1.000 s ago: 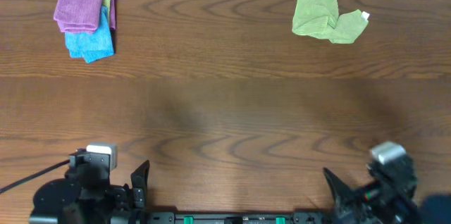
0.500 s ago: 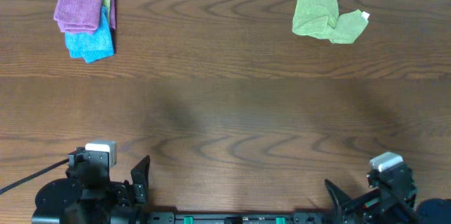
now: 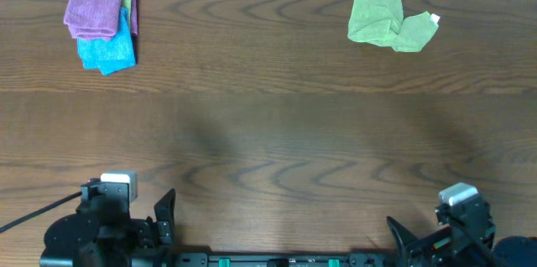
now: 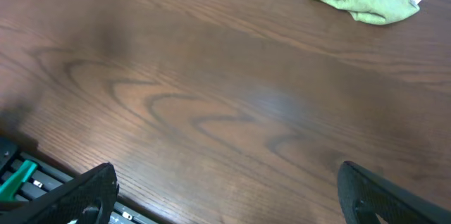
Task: Fold the cloth
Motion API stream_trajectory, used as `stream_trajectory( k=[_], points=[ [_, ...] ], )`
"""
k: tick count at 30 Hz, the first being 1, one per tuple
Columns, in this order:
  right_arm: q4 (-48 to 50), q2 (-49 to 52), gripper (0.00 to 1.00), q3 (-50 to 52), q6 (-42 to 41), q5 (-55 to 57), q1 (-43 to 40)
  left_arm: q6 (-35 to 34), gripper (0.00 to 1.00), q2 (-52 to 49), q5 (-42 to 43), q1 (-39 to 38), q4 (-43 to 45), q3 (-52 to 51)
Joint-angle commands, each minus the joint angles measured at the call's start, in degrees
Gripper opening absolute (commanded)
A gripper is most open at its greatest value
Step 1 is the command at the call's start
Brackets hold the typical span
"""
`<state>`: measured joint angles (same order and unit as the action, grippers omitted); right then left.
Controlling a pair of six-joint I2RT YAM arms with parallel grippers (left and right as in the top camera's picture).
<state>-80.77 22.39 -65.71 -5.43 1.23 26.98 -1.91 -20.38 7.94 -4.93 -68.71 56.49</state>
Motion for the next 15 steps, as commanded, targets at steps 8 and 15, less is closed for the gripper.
stream_trajectory(
  k=[8,15],
  points=[
    [0.0,0.2,0.99,0.3,-0.5,-0.2,0.4,0.8,0.95,12.0,-7.1,-0.3,15.9,-17.4],
    [0.0,0.2,0.99,0.3,-0.5,-0.2,0.4,1.9,0.96,16.9,-7.1,-0.3,25.6,-29.1]
  ],
)
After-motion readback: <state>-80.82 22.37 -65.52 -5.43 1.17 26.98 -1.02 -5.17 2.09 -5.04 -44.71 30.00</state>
